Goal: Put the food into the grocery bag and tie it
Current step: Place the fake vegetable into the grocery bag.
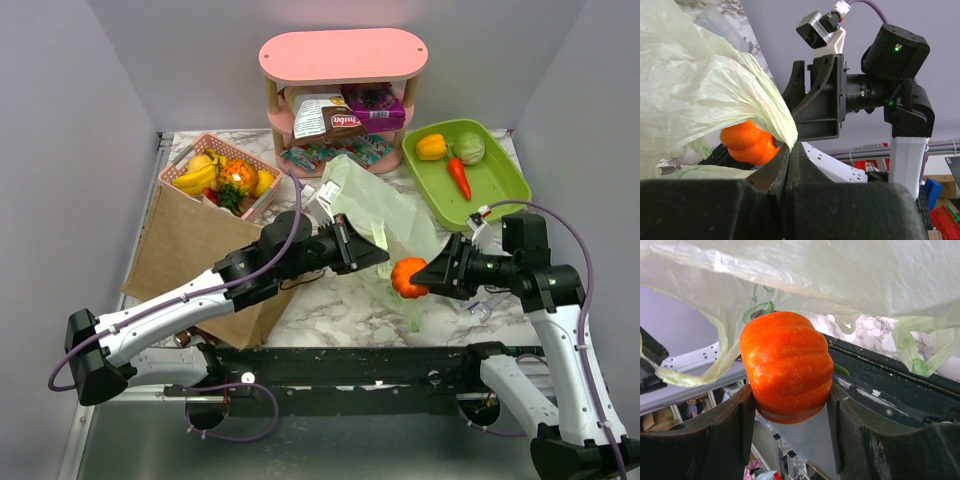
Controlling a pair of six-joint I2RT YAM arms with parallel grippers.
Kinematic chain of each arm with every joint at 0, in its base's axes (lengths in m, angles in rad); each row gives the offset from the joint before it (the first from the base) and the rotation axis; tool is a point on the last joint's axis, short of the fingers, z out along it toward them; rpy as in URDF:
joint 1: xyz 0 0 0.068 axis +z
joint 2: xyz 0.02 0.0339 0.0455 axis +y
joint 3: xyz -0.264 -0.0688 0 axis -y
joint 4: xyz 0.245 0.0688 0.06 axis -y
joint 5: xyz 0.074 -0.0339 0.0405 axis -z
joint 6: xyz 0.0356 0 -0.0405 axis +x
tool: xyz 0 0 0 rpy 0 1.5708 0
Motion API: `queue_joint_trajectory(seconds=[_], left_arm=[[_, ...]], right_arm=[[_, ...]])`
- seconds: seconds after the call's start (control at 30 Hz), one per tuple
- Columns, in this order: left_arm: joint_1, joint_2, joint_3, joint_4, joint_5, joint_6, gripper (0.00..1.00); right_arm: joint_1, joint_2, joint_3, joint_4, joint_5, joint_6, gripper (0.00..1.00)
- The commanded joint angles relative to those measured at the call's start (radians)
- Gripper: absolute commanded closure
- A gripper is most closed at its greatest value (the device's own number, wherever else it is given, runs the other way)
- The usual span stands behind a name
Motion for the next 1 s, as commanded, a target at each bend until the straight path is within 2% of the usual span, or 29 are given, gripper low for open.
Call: queue_joint_trajectory(seconds=[0.0, 0.27, 0.47, 0.73, 0.97], left_arm=[[0.003, 0.014, 0.045, 0.039, 0.062, -0.009, 1.00], [0.003, -0.001, 0.058, 0.032, 0.059, 0.001, 1.00], [0.003, -0.021, 0.053, 0.017, 0.045, 0.018, 1.00], [0.005, -0.073, 0.010, 0.011, 0.016, 0.024, 1.00], [0.006, -0.124, -0.061, 0.040, 0.015, 0.006, 1.00]], right_arm=[[0.006, 0.034, -0.003, 0.089, 0.052, 0.036, 0.59], [0.019, 0.147, 0.012, 0.257, 0.106, 0.069, 0.57], [0.091, 0.225, 0.038, 0.322, 0.188, 0.093, 0.55], [0.121, 0.290, 0.104, 0.332, 0.284, 0.077, 0.49], [0.130, 0.345, 0.094, 0.460, 0.287, 0.123, 0.48]])
